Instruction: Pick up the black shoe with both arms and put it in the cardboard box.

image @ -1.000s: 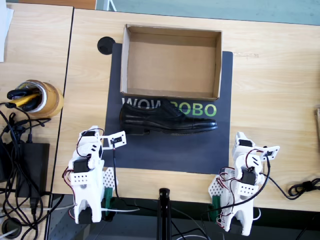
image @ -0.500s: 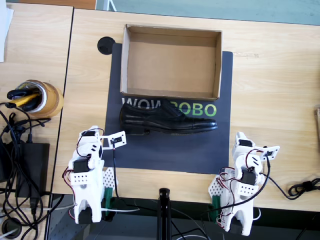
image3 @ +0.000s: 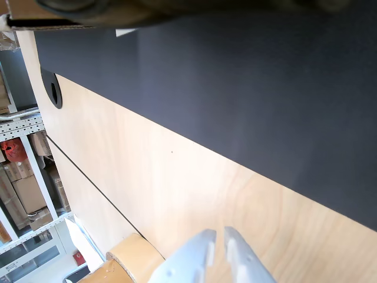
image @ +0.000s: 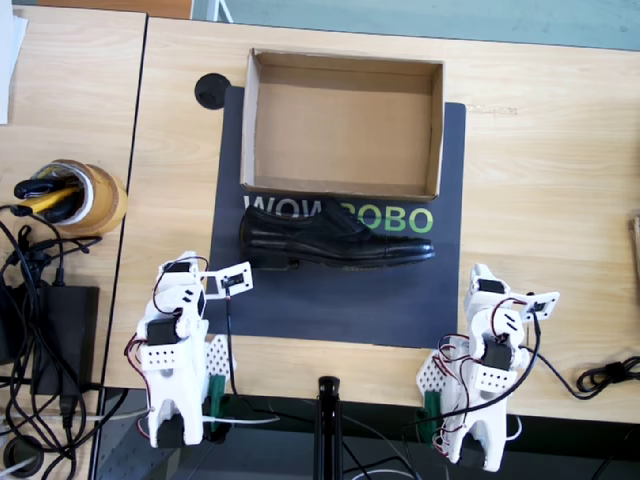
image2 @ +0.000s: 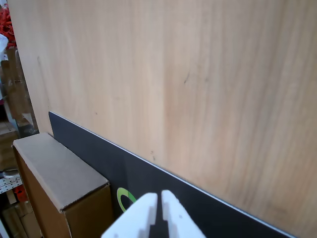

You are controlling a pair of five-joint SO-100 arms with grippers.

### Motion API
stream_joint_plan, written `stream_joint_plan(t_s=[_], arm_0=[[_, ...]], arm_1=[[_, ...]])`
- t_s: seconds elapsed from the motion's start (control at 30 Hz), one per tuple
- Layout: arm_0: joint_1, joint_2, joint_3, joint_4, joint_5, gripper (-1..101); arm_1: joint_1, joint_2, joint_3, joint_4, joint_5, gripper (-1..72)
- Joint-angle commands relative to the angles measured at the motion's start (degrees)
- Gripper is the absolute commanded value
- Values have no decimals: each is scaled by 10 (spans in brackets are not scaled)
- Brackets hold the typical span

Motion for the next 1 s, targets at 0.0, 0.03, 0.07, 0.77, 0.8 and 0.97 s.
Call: stream_joint_plan(t_s=[0.0, 0.03, 0.07, 0.77, 0.8, 0.97], arm_0=[[-5, 10, -2, -3, 2, -1], [-8, 10, -2, -3, -2, -1], [-9, 10, -2, -3, -4, -1], [3, 10, -2, -3, 11, -1], [3, 10, -2, -3, 11, -1], [-2, 10, -2, -3, 5, -1]], arm_1=[[9, 25, 4, -4, -4, -1], [9, 25, 4, -4, -4, -1], [9, 25, 4, -4, -4, -1], [7, 25, 4, -4, -6, -1], [7, 25, 4, -4, -6, -1], [7, 25, 4, -4, -7, -1]])
